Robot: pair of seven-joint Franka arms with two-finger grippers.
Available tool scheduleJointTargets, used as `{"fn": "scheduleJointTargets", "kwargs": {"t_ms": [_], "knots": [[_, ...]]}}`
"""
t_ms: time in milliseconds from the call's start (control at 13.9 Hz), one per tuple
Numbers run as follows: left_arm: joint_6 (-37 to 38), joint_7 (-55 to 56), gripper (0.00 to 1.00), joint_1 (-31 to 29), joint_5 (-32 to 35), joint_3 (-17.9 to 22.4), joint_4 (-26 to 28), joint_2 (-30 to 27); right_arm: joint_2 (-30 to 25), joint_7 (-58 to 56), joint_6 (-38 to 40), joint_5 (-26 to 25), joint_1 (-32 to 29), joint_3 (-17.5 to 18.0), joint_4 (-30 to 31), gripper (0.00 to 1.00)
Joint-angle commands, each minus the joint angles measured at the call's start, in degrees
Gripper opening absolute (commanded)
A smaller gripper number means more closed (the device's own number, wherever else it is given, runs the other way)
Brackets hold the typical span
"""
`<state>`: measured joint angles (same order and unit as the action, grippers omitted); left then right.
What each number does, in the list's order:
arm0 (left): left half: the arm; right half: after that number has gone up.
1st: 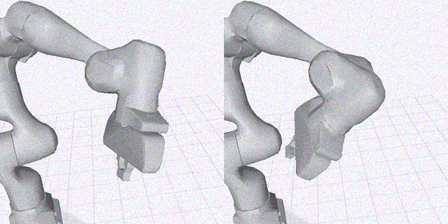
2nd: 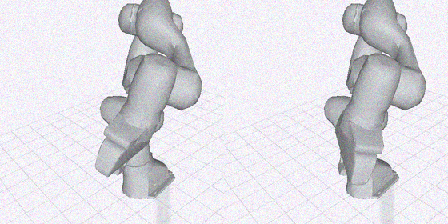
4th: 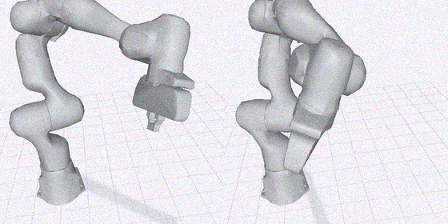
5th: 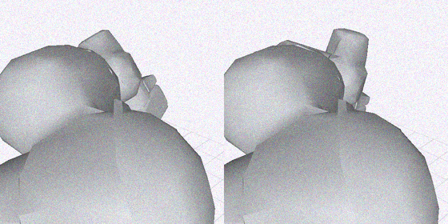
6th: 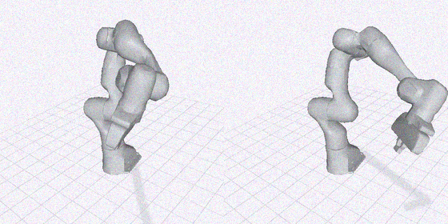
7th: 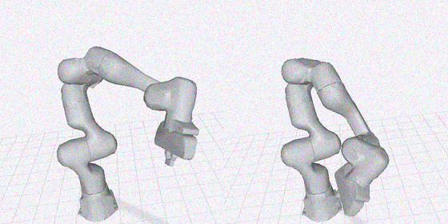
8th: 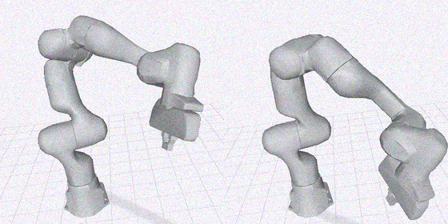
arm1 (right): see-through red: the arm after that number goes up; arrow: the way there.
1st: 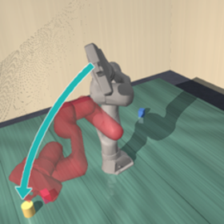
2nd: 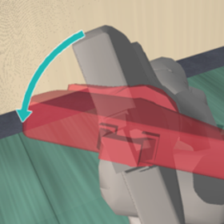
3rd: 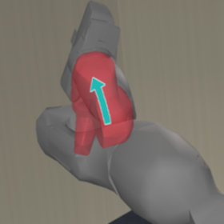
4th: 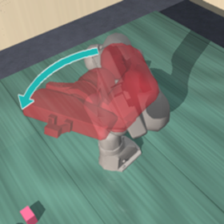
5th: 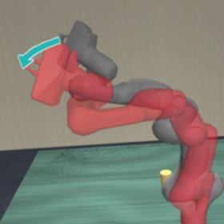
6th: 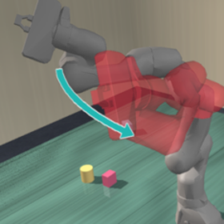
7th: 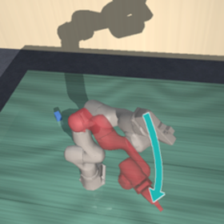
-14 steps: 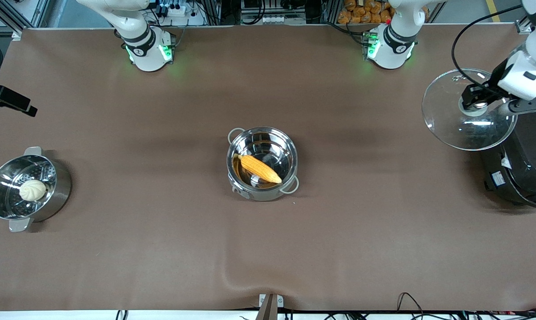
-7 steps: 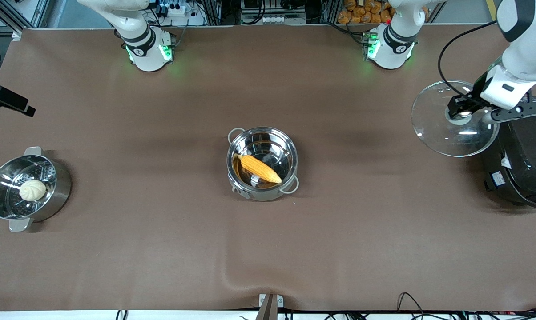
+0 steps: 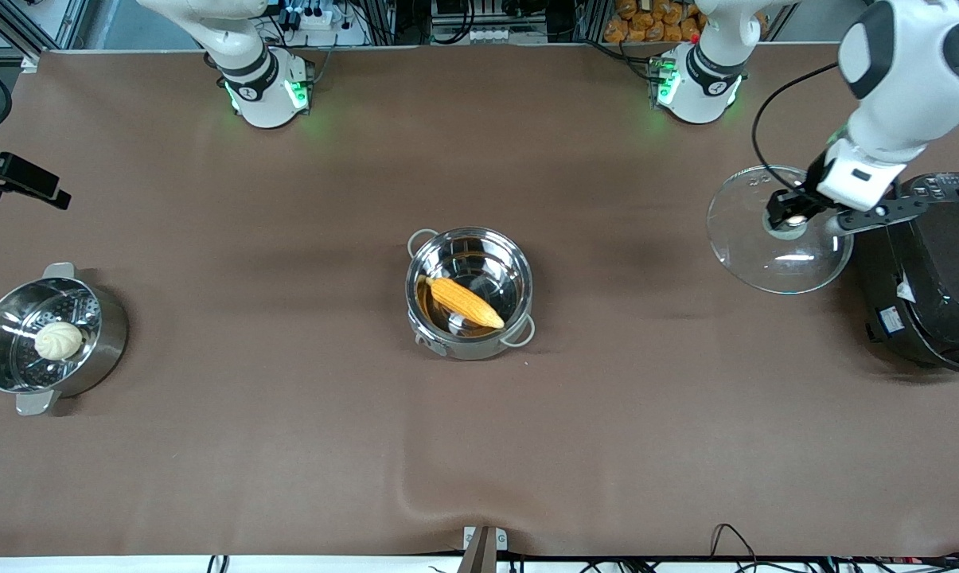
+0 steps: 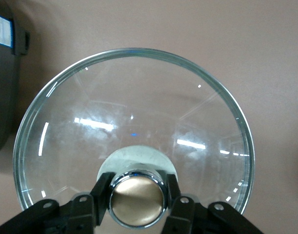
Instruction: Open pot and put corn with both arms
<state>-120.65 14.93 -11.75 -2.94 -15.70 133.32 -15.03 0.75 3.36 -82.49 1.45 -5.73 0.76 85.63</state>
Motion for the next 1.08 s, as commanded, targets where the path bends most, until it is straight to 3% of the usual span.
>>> {"fn": "scheduleJointTargets", "kwargs": {"t_ms": [0, 504, 864, 1008], "knots": [[-4.1, 1.8, 0.00, -0.4, -1.3, -1.4, 3.0, -1.9, 0.4, -0.9, 0.4, 0.8, -0.2, 0.0, -0.6, 1.00], [-14.0, 1.9, 0.00, -0.3, -1.4, -1.5, 9.1, 0.0, 0.3, -0.9, 0.5, 0.8, -0.1, 0.0, -0.6, 1.00], [-20.8, 2.4, 0.00, 0.0, -1.4, -1.6, 9.2, 5.4, 0.4, -0.9, 0.4, 0.8, -0.1, 0.1, -0.6, 1.00], [-23.4, 4.3, 0.00, -0.1, -1.3, -3.6, 9.2, 7.6, 0.4, -1.0, 0.4, 0.8, -0.2, 0.1, -0.4, 1.00]]}}
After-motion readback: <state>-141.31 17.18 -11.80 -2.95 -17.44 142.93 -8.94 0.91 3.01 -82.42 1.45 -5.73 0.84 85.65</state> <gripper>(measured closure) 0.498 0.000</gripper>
